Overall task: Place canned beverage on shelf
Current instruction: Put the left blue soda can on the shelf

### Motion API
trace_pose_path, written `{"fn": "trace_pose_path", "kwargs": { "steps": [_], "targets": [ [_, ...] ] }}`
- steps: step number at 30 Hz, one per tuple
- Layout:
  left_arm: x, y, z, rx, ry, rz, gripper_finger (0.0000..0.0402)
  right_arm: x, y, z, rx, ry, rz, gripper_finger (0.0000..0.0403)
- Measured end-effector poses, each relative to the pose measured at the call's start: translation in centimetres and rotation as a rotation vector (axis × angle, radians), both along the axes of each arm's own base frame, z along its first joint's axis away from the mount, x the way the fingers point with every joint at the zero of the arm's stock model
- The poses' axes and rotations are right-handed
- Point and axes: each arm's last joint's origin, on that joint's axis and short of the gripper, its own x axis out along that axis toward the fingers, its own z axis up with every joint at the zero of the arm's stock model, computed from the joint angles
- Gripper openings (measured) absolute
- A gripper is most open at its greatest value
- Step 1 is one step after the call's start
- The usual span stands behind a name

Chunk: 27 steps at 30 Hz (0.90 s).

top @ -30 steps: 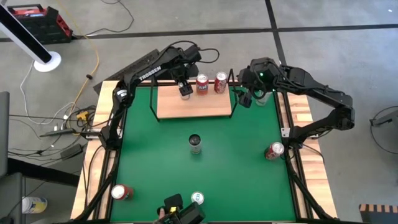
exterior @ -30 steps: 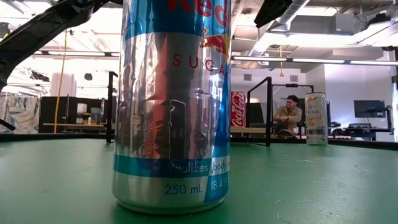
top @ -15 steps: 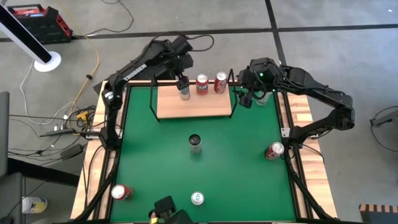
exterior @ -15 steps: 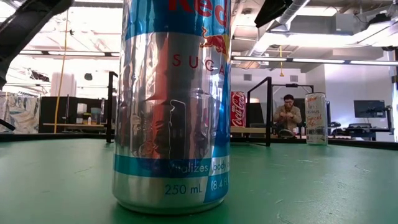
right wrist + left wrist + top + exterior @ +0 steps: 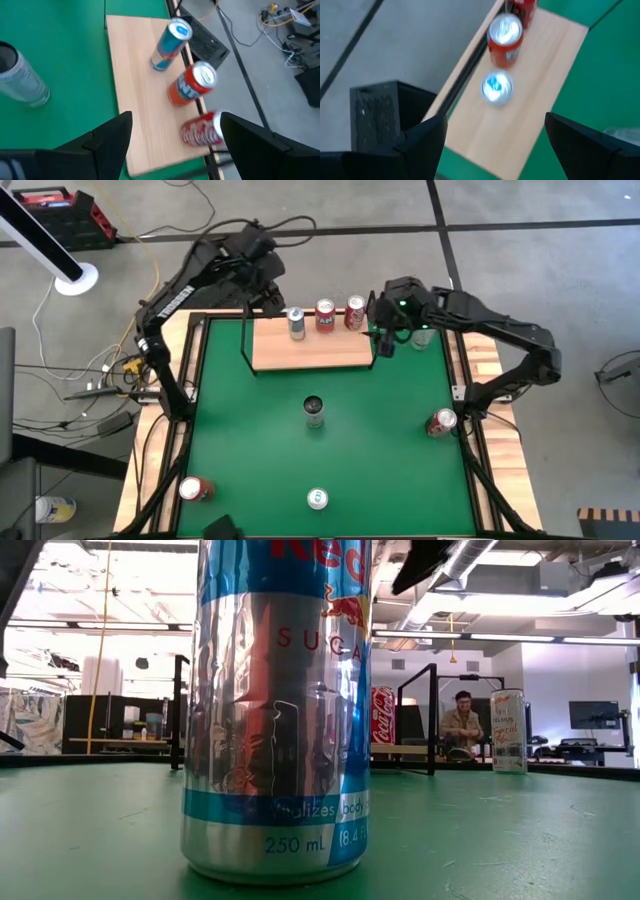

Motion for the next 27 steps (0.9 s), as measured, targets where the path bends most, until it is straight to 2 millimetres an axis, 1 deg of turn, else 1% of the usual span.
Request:
{"fn": "trace_pose_path", "kwargs": {
  "steps": [4, 7, 9, 15, 18, 22, 27],
  "targets": [
    [-1.8, -1.2, -0.1, -0.011, 0.016, 0.027, 0.0320, 2.1, -1.1, -1.2, 0.000, -0.004, 0.024, 0.0326],
    [-3.3, -2.2, -0.9, 0.007, 0.021, 0.060, 0.0320, 3.7, -2.6, -1.9, 0.008, -0.008, 0.036, 0.0326],
    [-4.5, -2.9, -1.8, 0.022, 0.002, 0.079, 0.0320, 5.2, -3.7, -2.3, 0.035, -0.009, 0.068, 0.0326],
    [-8.5, -5.1, -4.7, 0.097, -0.163, 0.156, 0.0320, 10.0, -6.9, -3.3, 0.129, -0.033, 0.156, 0.0326],
    [-10.3, -6.2, -5.8, 0.128, -0.266, 0.186, 0.0320, 12.2, -8.6, -3.8, 0.173, -0.044, 0.186, 0.0326],
    [-12.1, -7.5, -6.9, 0.141, -0.344, 0.220, 0.0320, 14.4, -10.7, -4.7, 0.213, -0.046, 0.190, 0.0326],
    [-13.5, -8.6, -7.3, 0.146, -0.377, 0.232, 0.0320, 16.4, -13.0, -6.5, 0.236, -0.054, 0.172, 0.0326]
  ]
}}
